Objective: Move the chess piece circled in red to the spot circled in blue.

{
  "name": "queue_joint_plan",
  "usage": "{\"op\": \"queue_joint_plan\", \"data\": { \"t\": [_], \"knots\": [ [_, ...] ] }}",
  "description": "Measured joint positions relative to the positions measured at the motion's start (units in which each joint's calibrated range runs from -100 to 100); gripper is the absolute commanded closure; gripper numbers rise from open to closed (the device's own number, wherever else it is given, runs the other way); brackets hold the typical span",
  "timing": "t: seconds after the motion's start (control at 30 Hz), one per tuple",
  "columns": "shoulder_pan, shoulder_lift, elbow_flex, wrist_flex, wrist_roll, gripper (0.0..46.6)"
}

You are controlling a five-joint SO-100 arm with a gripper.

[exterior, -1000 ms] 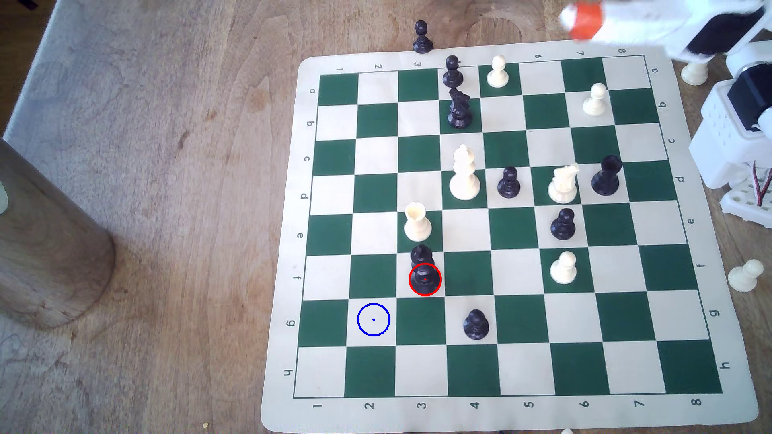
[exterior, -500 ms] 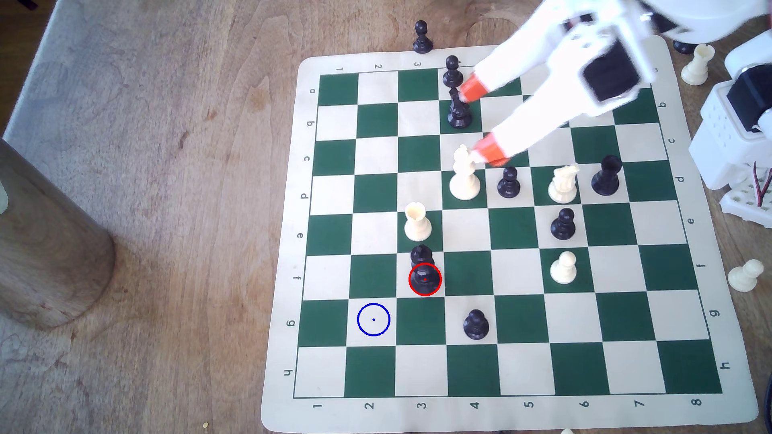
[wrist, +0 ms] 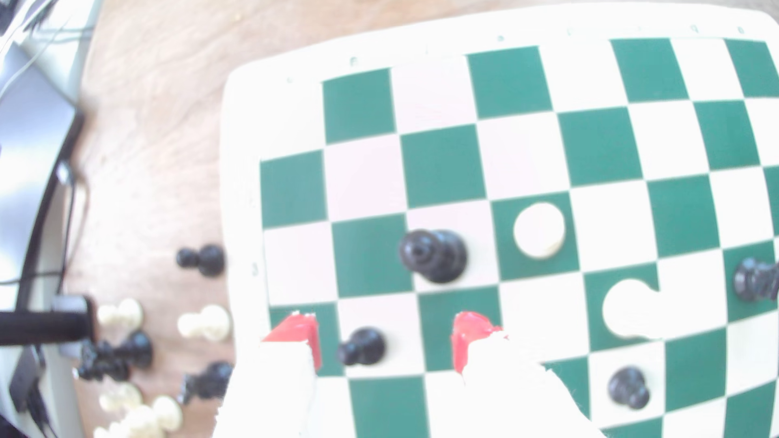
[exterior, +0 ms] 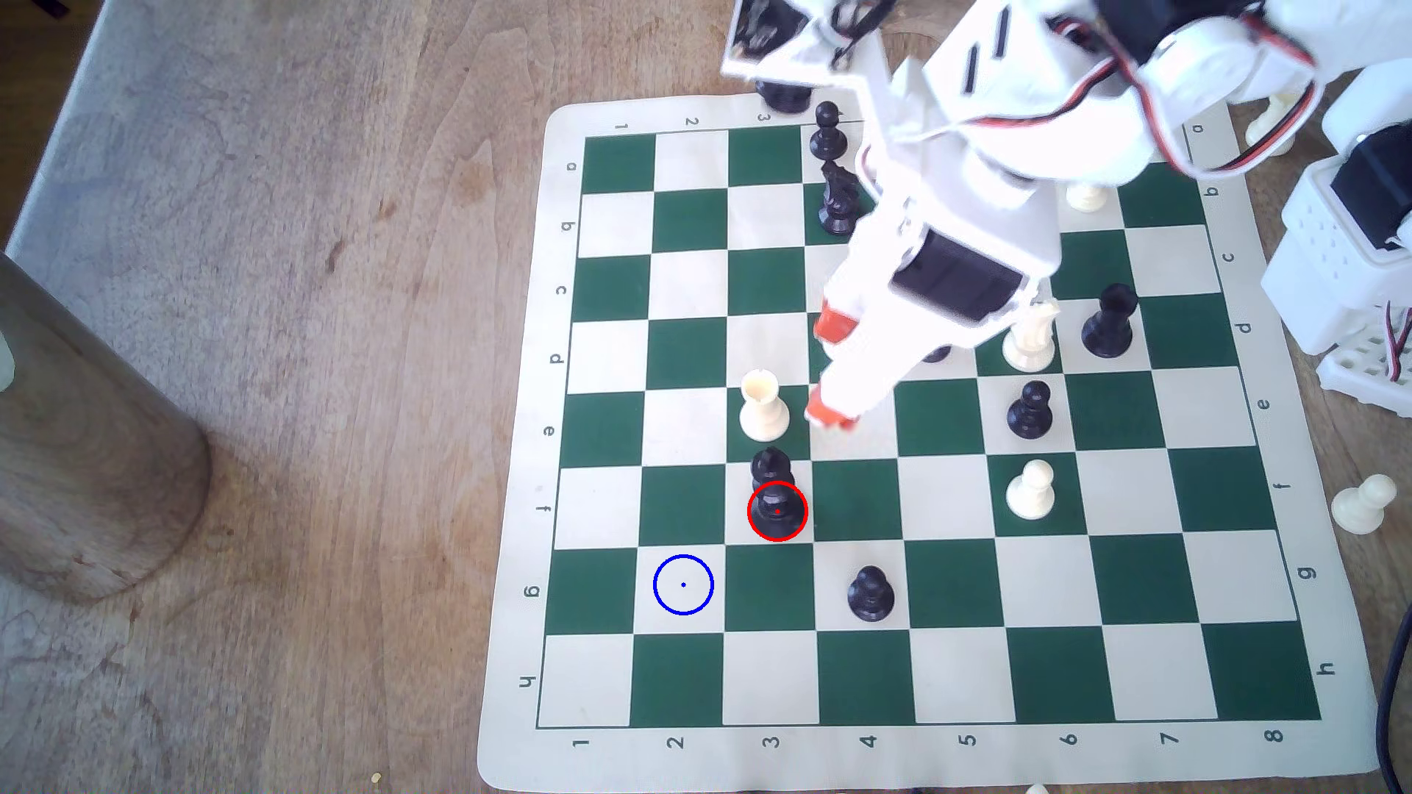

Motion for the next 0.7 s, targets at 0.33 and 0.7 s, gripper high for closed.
{"op": "queue_joint_plan", "data": {
  "t": [0.33, 0.7],
  "knots": [
    [-1.40, 8.04, -3.89, 0.08, -0.05, 27.7],
    [0.44, 18.27, -6.24, -3.19, 0.00, 24.9]
  ]
}}
